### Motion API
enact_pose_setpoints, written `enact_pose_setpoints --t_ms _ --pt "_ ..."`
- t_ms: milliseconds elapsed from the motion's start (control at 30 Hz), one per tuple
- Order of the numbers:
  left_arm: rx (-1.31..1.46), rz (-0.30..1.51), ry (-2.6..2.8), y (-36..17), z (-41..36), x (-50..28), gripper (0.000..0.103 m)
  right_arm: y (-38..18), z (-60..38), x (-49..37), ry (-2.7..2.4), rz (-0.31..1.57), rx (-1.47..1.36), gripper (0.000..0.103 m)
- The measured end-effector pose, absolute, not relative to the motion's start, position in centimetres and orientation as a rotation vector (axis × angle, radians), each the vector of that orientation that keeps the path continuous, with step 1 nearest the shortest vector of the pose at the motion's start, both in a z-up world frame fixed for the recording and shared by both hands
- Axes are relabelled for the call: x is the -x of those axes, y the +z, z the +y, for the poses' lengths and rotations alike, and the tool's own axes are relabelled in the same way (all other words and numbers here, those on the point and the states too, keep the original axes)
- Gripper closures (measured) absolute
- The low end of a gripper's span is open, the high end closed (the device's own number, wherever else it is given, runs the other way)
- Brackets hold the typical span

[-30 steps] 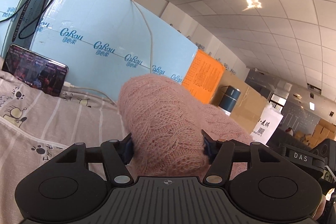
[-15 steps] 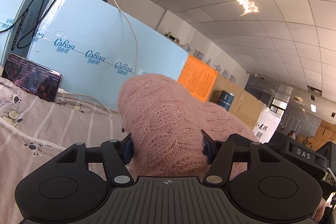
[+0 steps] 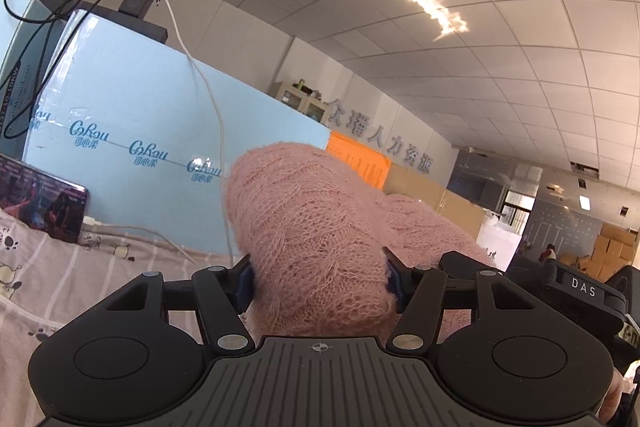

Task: Fold clothes
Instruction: 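Lift the folded sweater with both grippers and carry it toward the white garment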

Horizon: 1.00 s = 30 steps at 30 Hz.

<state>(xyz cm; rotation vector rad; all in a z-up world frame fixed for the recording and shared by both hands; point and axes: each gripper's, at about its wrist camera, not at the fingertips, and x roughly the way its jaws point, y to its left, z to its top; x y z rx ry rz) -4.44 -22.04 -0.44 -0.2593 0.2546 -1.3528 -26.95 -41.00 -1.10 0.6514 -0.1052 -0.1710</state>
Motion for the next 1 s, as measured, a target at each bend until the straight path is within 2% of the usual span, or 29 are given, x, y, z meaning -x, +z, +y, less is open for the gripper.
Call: enact_pose_setpoints --t_ms 167,367,667,867,1000 --pt "0.203 0.116 -1.407 2.8 -26.6 5.8 0.043 2.8 -42.7 28.1 -0.267 -0.164 -0.523 0.059" --pt "0.191 0.133 -1.475 4.2 -33.9 7.3 0.043 4.9 -46.3 30.4 -0.466 -0.268 -0.454 0.059" --pt "0.102 0.158 -1.535 1.5 -44.3 10.2 0.043 -0.3 -54.0 32.9 -0.732 -0.3 -0.468 0.058" --pt "0.063 0.294 -1.568 -1.8 -51.0 11.6 0.047 -3.3 -58.9 33.9 -0.862 -0.308 -0.561 0.059" --pt "0.021 0.354 -1.527 -3.9 -52.9 12.1 0.048 -4.5 -60.6 33.3 -0.977 -0.208 -0.598 0.062"
